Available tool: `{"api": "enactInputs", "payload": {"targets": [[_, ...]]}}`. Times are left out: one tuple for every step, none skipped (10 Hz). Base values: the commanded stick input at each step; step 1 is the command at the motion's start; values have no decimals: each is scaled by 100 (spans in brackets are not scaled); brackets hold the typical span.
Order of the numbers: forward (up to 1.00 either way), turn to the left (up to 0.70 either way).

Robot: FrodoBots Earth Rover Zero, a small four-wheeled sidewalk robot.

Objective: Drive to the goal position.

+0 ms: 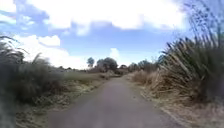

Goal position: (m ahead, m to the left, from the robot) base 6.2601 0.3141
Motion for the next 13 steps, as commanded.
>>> {"api": "enactInputs", "payload": {"targets": [[85,0],[85,0],[85,0],[85,0],[85,0],[85,0],[85,0],[85,0],[85,0],[85,0],[85,0],[85,0],[85,0]]}}
